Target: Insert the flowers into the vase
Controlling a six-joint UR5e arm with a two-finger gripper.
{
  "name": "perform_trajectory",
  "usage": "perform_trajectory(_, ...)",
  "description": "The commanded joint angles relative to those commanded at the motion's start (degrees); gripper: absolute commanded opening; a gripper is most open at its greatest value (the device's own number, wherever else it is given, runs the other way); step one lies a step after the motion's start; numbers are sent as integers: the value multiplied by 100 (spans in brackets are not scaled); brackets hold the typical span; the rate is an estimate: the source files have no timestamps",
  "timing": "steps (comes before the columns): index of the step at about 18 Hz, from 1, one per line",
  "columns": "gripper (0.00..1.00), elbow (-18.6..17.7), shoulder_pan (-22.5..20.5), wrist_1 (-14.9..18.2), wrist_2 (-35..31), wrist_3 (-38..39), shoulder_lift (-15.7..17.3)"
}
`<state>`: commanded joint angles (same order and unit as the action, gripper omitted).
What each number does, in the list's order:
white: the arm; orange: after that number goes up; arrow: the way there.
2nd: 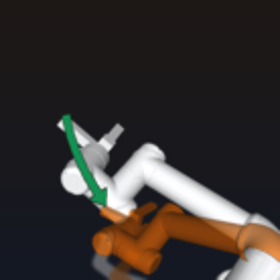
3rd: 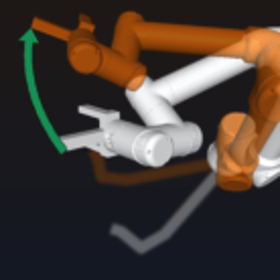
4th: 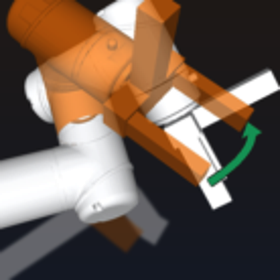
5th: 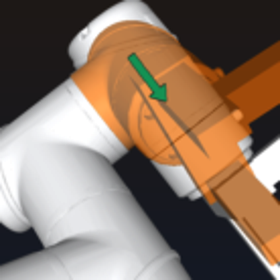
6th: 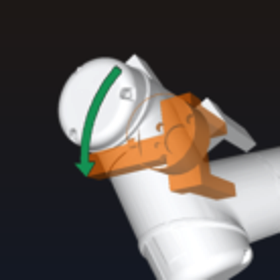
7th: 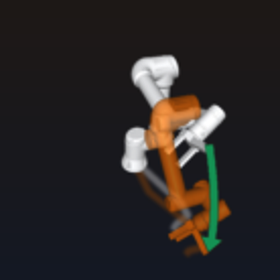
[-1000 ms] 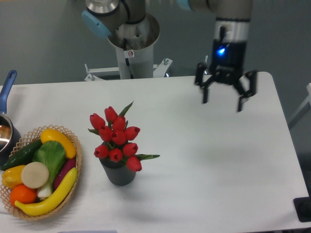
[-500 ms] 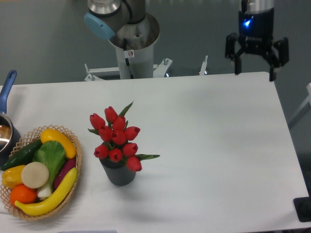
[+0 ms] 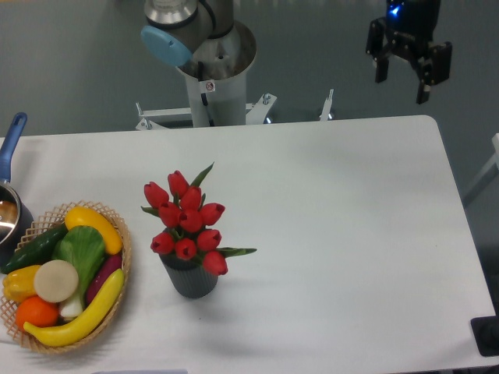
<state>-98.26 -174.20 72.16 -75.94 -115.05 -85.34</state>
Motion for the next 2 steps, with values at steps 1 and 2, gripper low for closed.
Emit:
perform_trajectory(1, 100, 9, 9, 0, 0, 0, 9)
perform_trajectory(2, 100, 0, 9, -9, 0, 0, 9)
